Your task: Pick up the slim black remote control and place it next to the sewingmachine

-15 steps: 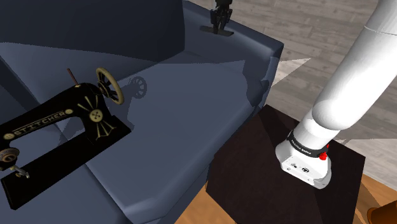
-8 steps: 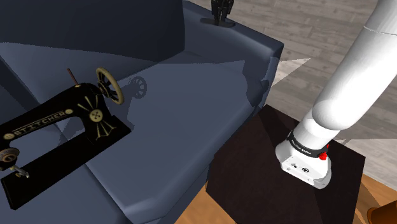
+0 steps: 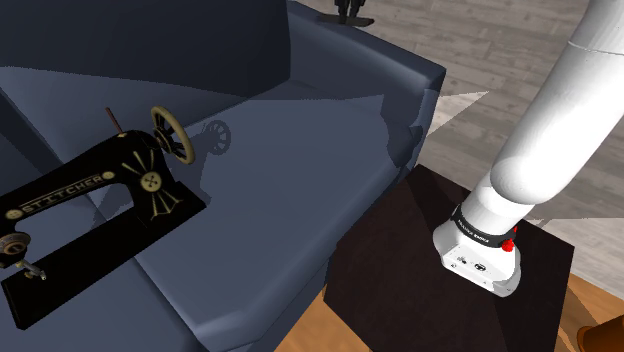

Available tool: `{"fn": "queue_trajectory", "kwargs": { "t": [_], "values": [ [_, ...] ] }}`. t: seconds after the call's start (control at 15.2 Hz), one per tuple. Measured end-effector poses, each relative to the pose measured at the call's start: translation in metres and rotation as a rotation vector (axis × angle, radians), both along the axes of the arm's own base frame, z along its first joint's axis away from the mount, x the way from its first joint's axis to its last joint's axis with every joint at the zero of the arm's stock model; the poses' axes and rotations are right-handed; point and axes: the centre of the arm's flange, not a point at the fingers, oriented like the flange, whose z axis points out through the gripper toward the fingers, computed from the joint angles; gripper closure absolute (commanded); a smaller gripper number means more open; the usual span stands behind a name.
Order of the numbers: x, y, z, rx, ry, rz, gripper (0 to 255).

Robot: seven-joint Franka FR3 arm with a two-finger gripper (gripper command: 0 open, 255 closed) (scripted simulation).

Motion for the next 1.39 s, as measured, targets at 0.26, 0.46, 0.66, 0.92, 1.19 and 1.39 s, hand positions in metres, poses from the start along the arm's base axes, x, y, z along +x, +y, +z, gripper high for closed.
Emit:
{"fn": "queue_trajectory", "kwargs": {
  "t": [0.26,0.46,0.66,0.92,1.19,1.39],
  "values": [
    [-0.003,0.007,0.018,0.000,0.000,0.000,255],
    [-0.011,0.039,0.018,0.000,0.000,0.001,255],
    [-0.018,0.079,0.017,0.000,0.001,0.001,255],
    [-0.028,0.130,0.020,0.000,0.000,0.002,255],
    [-0.041,0.180,0.018,0.000,0.001,0.001,255],
    [-0.050,0.217,0.022,0.000,0.000,0.001,255]
  ]
}}
